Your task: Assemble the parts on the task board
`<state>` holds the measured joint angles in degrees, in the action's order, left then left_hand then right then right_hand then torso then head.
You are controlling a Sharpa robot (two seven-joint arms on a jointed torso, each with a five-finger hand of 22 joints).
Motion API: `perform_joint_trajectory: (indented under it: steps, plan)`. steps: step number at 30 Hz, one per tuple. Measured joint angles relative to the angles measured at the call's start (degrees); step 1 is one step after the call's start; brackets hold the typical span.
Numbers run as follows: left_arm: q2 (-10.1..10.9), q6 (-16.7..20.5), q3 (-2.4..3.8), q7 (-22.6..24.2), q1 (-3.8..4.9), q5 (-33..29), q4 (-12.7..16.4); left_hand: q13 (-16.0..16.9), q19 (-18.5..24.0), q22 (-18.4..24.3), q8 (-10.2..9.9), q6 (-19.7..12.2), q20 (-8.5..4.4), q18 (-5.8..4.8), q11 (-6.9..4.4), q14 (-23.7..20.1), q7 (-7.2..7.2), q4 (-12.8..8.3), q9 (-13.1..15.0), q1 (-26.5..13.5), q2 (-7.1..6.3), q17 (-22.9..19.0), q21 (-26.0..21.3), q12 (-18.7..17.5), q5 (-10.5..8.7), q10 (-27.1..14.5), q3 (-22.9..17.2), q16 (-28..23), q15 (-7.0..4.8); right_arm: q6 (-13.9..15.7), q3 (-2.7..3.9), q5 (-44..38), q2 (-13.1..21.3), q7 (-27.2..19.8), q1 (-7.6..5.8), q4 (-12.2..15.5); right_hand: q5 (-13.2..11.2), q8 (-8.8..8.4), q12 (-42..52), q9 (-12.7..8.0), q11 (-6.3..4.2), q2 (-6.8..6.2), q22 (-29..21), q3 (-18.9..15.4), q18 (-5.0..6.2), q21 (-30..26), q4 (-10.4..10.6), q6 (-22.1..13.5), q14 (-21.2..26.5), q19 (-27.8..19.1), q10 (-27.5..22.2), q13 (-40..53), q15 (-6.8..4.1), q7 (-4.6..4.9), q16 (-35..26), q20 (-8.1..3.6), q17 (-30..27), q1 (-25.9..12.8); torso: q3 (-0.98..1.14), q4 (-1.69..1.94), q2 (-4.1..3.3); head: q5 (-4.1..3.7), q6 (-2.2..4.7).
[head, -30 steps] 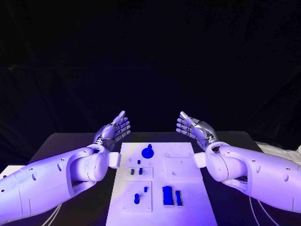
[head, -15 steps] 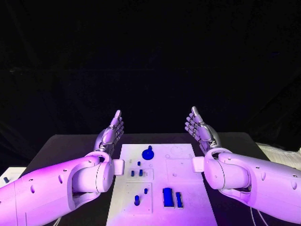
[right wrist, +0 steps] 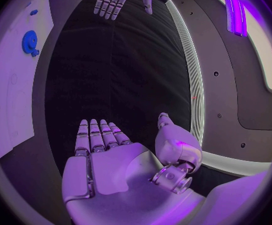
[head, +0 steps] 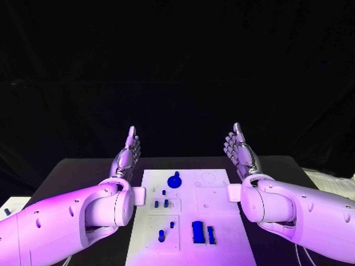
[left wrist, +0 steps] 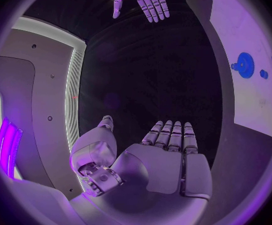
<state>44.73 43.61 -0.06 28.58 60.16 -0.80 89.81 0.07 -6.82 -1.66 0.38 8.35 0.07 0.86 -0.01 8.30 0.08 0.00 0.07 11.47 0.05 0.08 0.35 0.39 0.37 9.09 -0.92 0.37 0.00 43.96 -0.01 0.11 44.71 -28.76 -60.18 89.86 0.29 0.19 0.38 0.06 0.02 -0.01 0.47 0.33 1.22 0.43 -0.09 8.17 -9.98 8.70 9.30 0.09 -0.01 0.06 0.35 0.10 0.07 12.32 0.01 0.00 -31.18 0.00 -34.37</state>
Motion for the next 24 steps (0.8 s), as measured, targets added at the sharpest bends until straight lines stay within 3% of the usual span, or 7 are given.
perform_joint_trajectory:
  steps: [4,7,10,12,15,17,24]
  plan:
    - [0.00,0.14,0.00,0.06,0.00,0.08,0.00,0.01,0.97,0.79,0.00,-1.10,-0.05,0.00,0.05,-1.10,-0.11,-0.02,0.00,-1.74,-0.07,0.00,0.00,0.00,0.00,-1.37,0.28,0.00,-0.01,0.13,0.00,0.08,0.00,-0.08,0.00,0.00,0.00,0.00,0.00,0.00,-0.04,0.05,-0.18,0.00,0.01,-0.11,0.00,-1.13,1.45,-1.21,-1.36,0.00,-0.09,0.00,0.00,-0.02,0.01,-1.86,-0.01,0.00,0.00,0.00,0.00]
    - [0.00,0.21,0.00,0.09,0.00,0.11,0.00,0.00,2.35,1.14,0.00,-1.81,-0.05,0.00,-0.01,-1.83,0.00,0.01,0.01,-2.74,-0.11,0.00,0.00,0.00,0.00,-2.23,0.30,0.00,-0.05,0.19,0.00,0.12,0.00,-0.12,0.00,0.00,0.00,0.00,0.00,0.01,0.03,0.00,-0.28,0.00,-0.87,-0.23,0.00,-1.87,2.40,-2.01,-2.19,0.01,-0.07,-0.05,0.00,0.04,0.01,-3.01,-0.01,0.00,0.00,0.00,0.01]
    - [0.00,0.26,0.00,0.12,0.00,0.13,0.01,0.01,4.02,1.35,0.00,-2.52,-0.06,0.00,0.01,-2.48,-0.10,0.01,0.01,-3.50,-0.08,0.01,0.00,0.00,0.00,-2.90,0.30,0.00,0.01,0.24,0.00,0.15,0.00,-0.15,0.00,0.02,0.00,0.00,0.00,0.01,0.00,0.00,-0.38,0.00,-0.87,-0.23,0.00,-7.09,7.50,-7.56,-7.60,0.01,0.00,-0.06,0.00,-0.06,0.01,-7.11,-0.01,0.00,0.00,0.00,0.01]
    - [0.00,0.29,0.00,0.14,0.00,0.14,0.01,0.01,4.82,1.38,0.00,-2.96,-0.06,0.00,0.01,-3.35,-0.09,0.00,0.02,-4.22,-0.01,0.01,0.00,0.00,0.00,-3.11,0.62,0.00,-0.01,0.28,0.00,0.18,0.00,-0.17,0.00,0.02,0.00,0.00,0.00,0.01,-0.01,-0.01,-0.41,0.00,-0.87,-0.23,0.00,-7.97,9.51,-8.44,-9.01,0.01,-0.01,-0.07,0.00,-0.08,0.02,-11.41,-0.01,0.00,0.00,0.00,0.01]
    - [0.00,0.34,0.00,0.16,-0.01,0.16,0.02,0.01,6.60,1.56,0.00,-7.77,-0.07,0.01,-0.05,-7.79,-0.12,0.00,0.02,-9.08,-0.06,0.01,0.00,0.00,0.00,-8.16,0.62,0.00,0.00,0.30,0.00,0.20,0.00,-0.18,0.00,0.02,0.00,0.00,0.00,0.02,-0.03,0.02,-0.42,0.00,-0.87,-0.23,0.00,-7.97,9.69,-8.43,-9.00,-0.02,0.00,-0.07,0.00,-0.08,0.02,-11.88,-0.01,0.00,0.00,0.00,0.01]
    - [0.01,0.37,0.00,0.17,-0.01,0.16,0.02,0.01,6.63,1.61,0.00,-8.05,-0.08,0.01,0.00,-7.99,-0.10,0.00,0.02,-11.06,-0.06,0.01,0.00,0.00,0.00,-8.79,0.62,0.00,0.01,0.31,0.00,0.21,0.00,-0.19,0.00,0.02,0.01,0.00,0.00,0.02,-0.03,0.02,-0.42,0.00,-0.87,-0.23,0.00,-7.97,9.69,-8.44,-9.00,-0.03,0.00,-0.07,0.00,-0.08,0.03,-12.02,-0.01,0.00,0.00,0.00,0.01]
    - [0.01,0.40,0.00,0.19,-0.01,0.18,0.02,0.02,6.63,1.61,0.00,-8.05,-0.08,0.00,0.00,-7.99,-0.10,0.00,0.01,-11.03,-0.06,0.01,0.00,0.00,0.00,-8.79,0.62,0.00,0.01,0.33,0.00,0.25,0.00,-0.21,0.00,0.02,0.01,0.00,0.00,0.03,-0.02,0.02,-0.42,0.00,-0.87,-0.23,0.00,-7.97,9.69,-8.43,-8.99,-0.04,0.00,-0.07,0.00,-0.08,-0.01,-12.02,-0.01,0.00,0.00,0.00,0.01]
